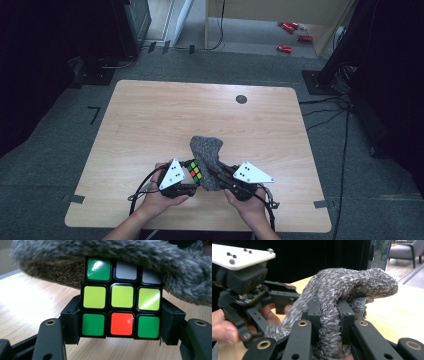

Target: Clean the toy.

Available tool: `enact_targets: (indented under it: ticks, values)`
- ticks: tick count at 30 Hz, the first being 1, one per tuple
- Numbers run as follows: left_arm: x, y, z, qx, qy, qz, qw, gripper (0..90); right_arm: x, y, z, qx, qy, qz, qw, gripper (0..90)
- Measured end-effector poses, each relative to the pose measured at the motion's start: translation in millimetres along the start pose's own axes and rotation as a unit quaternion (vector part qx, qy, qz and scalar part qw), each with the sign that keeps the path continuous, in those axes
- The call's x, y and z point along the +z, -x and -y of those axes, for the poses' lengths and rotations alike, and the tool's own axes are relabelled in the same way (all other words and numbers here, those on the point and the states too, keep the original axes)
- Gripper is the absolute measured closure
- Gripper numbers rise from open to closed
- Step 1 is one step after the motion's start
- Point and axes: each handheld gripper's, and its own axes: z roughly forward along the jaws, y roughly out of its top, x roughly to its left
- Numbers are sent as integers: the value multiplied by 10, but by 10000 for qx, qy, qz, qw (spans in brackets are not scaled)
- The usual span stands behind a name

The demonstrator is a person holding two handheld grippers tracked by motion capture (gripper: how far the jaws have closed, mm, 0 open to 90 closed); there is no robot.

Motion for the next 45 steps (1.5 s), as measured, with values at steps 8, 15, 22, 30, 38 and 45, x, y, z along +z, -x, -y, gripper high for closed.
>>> enact_targets:
  ticks: [8, 15, 22, 30, 38, 45]
  values:
    - [-61, -43, -22, -37, 153, -22, 9999, 347, 10, 171, 82, 195, -127, 290, 9993, 775]
    - [3, 17, 6, 126, -62, -6, 9999, 347, 10, 4, 11, -19, -99, 107, 9999, 775]
    - [-59, -9, -37, 48, 154, -7, 9999, 347, 8, 134, 56, 202, -156, 351, 9991, 776]
    - [-46, -59, -21, -248, 122, -14, 9996, 347, -19, 23, 11, 35, -83, 288, 9995, 776]
    - [-11, 28, -45, -162, 147, 124, 9997, 347, -19, 56, 3, 119, -90, 391, 9991, 775]
    - [-78, -65, -59, -323, 285, 53, 9991, 347, -28, 162, 61, 371, -152, 602, 9974, 779]
